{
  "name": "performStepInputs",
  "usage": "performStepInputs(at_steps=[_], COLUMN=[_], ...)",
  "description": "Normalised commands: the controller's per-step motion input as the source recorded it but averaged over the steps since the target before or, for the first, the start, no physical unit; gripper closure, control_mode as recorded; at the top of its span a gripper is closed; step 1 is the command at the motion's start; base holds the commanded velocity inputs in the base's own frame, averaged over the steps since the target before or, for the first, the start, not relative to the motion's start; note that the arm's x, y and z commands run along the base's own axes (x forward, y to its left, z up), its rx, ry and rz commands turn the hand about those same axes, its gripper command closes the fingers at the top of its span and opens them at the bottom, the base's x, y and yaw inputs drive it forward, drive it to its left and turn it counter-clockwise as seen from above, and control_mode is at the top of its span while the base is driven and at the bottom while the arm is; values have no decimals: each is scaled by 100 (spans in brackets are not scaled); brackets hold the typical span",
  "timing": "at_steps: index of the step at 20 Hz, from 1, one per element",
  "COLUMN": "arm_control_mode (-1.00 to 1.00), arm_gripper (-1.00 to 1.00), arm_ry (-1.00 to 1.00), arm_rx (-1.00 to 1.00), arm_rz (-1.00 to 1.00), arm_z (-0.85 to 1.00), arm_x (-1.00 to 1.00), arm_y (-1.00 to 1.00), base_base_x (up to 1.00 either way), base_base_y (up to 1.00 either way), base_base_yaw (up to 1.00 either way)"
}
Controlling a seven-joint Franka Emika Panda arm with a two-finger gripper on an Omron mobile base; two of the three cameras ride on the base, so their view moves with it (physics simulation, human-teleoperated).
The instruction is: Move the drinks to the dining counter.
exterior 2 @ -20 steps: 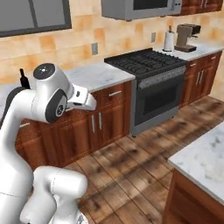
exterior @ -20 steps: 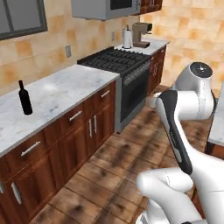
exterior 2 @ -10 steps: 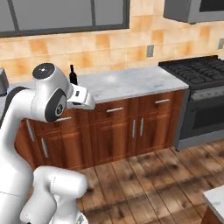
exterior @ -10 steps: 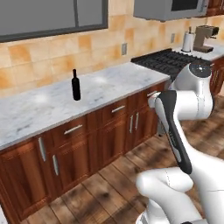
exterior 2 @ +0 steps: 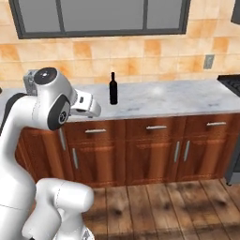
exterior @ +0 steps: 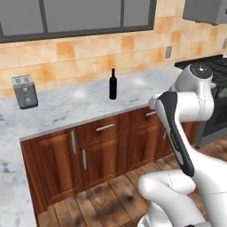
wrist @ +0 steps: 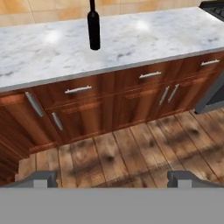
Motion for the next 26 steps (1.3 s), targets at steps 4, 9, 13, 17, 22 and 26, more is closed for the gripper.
performStepInputs(at_steps=[4, 9, 13, 17, 22, 26], arm_control_mode=[100, 100, 100, 100, 100, 100], arm_gripper=[-100, -100, -100, -100, -100, -100], arm_ry=[0, 0, 0, 0, 0, 0], arm_rx=[0, 0, 0, 0, 0, 0], arm_rz=[0, 0, 0, 0, 0, 0], arm_z=[0, 0, 0, 0, 0, 0], arm_x=[0, 0, 0, 0, 0, 0], arm_y=[0, 0, 0, 0, 0, 0], base_base_x=[44, 53, 51, 52, 49, 39], base_base_y=[0, -13, -27, -35, -23, -3], base_base_yaw=[20, 9, 6, 5, 4, 6])
